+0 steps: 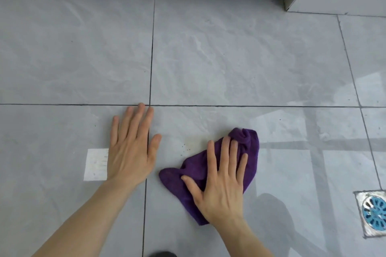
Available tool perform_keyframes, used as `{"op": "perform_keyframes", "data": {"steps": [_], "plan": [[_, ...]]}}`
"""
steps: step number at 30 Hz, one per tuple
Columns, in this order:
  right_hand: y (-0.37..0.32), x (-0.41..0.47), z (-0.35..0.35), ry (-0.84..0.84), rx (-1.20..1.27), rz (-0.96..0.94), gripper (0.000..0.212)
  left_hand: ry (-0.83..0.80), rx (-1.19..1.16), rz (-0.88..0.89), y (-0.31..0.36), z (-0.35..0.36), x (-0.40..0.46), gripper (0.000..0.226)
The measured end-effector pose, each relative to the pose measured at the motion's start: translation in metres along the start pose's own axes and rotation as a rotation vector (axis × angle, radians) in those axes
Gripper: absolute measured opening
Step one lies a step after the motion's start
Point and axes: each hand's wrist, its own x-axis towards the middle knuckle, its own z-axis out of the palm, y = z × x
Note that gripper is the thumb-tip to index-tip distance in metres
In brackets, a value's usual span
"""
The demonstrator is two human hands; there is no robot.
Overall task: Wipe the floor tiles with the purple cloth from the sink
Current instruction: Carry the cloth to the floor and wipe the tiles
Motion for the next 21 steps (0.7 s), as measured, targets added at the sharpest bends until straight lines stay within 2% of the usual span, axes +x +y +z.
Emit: {"op": "perform_keyframes", "data": {"steps": [6,13,21], "plan": [[0.012,0.047,0.002,0.026,-0.046,-0.077,0.090,0.003,0.072,-0.020,-0.012,0.020,0.004,0.070],[0.014,0.061,0.001,0.043,-0.032,-0.101,0.077,0.014,0.084,-0.011,-0.013,0.021,0.004,0.071],[0.009,0.098,-0.006,0.091,0.068,-0.123,0.060,0.027,0.056,-0.016,-0.013,0.020,0.005,0.071]]}}
